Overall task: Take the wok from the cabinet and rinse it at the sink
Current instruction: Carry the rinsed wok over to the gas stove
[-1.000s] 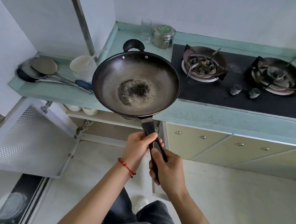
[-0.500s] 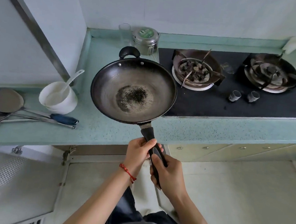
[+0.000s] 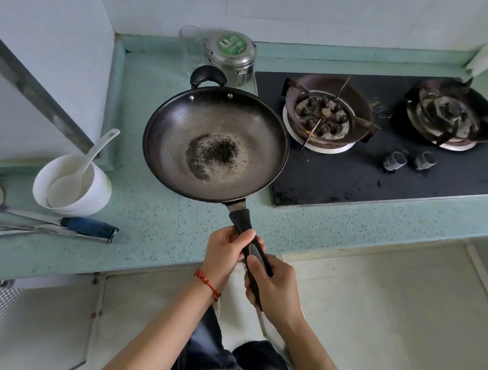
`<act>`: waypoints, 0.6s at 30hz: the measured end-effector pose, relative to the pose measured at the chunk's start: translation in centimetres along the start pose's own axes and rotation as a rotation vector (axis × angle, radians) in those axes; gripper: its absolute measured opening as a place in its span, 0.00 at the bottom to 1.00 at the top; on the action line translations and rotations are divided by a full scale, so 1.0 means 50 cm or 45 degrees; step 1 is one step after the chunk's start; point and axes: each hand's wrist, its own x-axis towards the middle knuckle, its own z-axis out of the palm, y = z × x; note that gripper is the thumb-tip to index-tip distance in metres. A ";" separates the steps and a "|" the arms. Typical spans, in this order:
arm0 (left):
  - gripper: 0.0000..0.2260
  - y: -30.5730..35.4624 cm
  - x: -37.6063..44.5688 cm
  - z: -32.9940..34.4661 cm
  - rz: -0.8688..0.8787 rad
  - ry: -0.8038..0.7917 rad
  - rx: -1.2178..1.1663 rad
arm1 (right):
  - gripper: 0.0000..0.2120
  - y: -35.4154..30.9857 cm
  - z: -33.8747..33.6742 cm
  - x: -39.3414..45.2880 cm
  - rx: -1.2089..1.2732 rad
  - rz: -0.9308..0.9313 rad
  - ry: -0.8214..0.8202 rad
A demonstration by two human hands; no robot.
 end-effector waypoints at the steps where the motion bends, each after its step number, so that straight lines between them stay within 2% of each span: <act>1: 0.08 0.002 0.006 -0.001 -0.005 0.005 -0.013 | 0.15 0.000 0.001 0.006 -0.017 0.000 -0.003; 18: 0.07 0.020 0.086 -0.037 0.022 0.100 -0.046 | 0.15 -0.013 0.030 0.103 -0.089 -0.006 -0.140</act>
